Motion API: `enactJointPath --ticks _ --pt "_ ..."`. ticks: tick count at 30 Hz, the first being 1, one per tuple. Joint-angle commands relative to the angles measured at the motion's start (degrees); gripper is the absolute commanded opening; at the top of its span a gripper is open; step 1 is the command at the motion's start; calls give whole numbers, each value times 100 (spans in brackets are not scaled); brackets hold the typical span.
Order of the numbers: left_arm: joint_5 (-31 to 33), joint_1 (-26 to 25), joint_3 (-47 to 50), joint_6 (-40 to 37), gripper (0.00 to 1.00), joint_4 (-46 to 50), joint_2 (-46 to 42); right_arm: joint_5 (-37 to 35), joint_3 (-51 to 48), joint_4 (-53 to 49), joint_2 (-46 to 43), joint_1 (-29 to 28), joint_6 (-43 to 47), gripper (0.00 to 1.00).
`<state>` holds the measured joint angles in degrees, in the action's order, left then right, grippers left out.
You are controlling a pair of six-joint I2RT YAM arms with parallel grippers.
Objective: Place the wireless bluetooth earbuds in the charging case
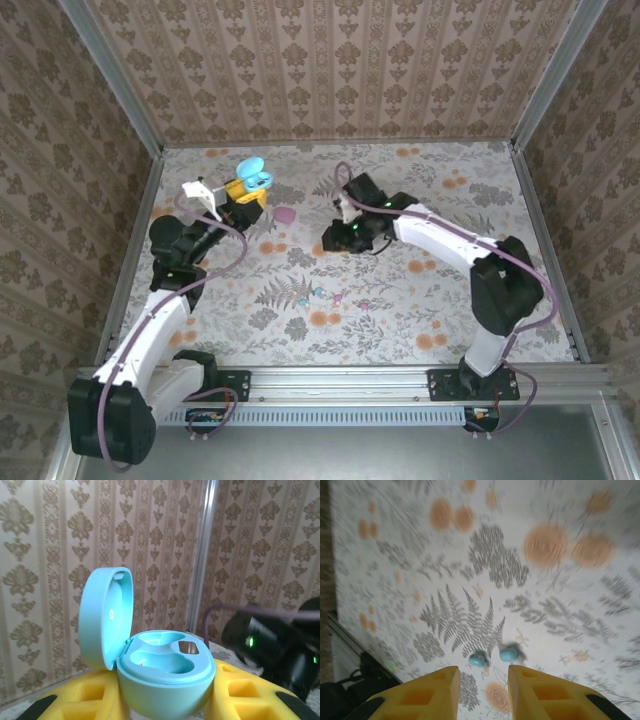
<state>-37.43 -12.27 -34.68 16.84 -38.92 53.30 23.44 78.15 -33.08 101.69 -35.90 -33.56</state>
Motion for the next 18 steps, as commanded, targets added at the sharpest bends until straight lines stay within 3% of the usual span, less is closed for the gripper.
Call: enactJointPath --ticks 1,9,18 --pt "260 124 87 -151 34 188 -309 -12 25 41 274 -313 -143 36" --pt "360 191 -29 -399 34 596 -657 -218 831 -586 1428 -536 647 37" --pt "377 199 -72 -478 34 798 -806 -103 1288 -925 1949 -541 1343 41"
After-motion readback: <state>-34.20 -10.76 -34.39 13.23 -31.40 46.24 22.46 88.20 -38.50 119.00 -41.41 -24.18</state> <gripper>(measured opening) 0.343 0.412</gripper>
